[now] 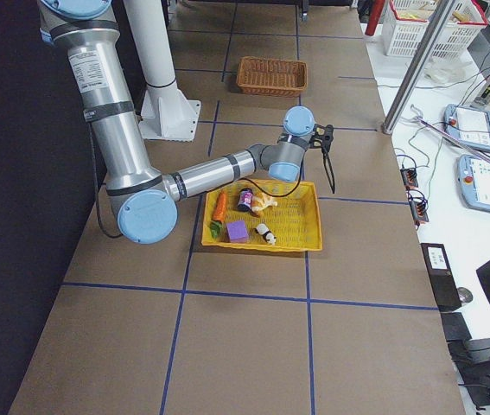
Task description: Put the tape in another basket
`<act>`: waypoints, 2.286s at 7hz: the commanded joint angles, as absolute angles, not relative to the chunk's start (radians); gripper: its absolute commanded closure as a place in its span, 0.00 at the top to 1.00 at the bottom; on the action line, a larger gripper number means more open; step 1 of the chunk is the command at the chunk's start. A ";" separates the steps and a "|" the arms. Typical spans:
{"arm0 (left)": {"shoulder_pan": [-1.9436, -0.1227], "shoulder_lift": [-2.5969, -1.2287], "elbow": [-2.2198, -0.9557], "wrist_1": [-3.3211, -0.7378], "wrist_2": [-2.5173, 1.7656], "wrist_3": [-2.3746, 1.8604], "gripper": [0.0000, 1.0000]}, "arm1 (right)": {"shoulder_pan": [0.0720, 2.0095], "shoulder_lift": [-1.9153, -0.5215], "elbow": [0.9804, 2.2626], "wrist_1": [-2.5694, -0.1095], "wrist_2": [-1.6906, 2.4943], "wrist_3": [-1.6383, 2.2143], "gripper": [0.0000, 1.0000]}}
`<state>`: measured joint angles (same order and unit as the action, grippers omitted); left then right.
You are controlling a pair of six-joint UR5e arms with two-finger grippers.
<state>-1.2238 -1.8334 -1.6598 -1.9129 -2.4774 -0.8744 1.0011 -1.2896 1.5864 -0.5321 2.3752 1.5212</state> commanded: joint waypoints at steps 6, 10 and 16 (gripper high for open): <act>-0.916 -1.882 -1.727 -2.795 -2.336 -2.100 1.00 | 0.833 -1.289 1.744 -0.249 2.197 1.962 0.01; -0.712 -1.890 -1.750 -3.167 -2.024 -2.415 1.00 | 0.544 -1.298 1.819 -0.056 1.872 2.072 0.01; -0.551 -2.003 -1.767 -3.175 -1.936 -2.442 1.00 | 0.404 -1.284 1.807 0.009 1.858 2.065 0.01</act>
